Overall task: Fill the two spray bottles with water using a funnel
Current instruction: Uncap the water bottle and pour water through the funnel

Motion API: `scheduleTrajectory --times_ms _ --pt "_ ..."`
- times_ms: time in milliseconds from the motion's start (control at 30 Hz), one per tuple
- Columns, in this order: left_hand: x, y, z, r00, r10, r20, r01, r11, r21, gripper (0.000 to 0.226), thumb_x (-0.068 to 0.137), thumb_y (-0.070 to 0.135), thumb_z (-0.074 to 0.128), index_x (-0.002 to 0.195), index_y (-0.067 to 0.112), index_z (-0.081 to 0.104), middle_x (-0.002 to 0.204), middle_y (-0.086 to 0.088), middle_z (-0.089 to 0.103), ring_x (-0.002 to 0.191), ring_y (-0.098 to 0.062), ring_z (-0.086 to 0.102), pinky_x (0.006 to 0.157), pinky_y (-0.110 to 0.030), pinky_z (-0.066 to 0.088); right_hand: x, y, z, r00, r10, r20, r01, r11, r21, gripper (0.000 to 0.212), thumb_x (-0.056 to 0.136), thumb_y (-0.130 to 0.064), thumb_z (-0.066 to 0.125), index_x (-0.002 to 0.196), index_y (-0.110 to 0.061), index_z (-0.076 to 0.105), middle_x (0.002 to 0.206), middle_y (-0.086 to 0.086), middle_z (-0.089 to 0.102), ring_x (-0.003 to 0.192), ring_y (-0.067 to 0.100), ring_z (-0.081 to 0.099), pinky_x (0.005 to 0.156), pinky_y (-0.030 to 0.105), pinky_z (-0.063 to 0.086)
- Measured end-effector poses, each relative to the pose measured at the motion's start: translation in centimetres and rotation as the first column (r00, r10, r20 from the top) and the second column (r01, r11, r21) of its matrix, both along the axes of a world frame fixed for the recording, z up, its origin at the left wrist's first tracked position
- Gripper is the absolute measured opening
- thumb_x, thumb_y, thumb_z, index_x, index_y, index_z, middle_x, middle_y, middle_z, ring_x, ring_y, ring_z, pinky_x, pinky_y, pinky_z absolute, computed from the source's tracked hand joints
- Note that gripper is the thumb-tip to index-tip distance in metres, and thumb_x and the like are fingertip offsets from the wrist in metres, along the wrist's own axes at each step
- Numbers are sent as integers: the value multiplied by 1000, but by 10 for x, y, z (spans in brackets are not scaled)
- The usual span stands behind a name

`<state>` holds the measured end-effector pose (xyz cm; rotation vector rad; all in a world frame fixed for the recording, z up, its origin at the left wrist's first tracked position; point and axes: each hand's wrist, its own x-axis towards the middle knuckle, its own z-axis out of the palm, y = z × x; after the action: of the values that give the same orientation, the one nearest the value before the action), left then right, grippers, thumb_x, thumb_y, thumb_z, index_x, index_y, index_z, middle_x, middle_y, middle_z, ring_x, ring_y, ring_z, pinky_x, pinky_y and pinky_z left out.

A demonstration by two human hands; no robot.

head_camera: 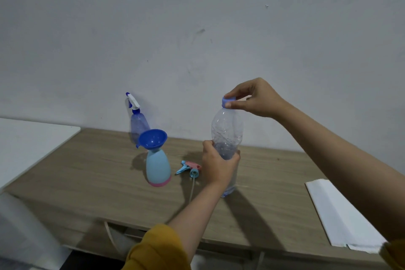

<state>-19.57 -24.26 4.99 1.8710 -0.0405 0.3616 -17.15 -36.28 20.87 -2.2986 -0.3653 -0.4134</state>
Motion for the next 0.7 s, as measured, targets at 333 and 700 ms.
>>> scheduleTrajectory --times_ms 333,700 --pt "0 1 -2 1000 -11 -5 11 1000 -18 55 66 36 82 98 23 39 103 5 53 87 -8 50 54 -2 32 6 8 17 1000 -4 30 12 966 -256 10 73 -17 81 81 -11 78 81 4 75 77 14 70 72 28 57" --pt "4 6 -4 999 -35 6 35 999 -8 53 67 36 81 99 23 41 104 4 55 92 -10 53 56 -3 34 7 9 35 995 47 -88 -73 944 -321 18 71 -27 84 83 -15 78 78 -4 75 72 4 69 66 15 49"
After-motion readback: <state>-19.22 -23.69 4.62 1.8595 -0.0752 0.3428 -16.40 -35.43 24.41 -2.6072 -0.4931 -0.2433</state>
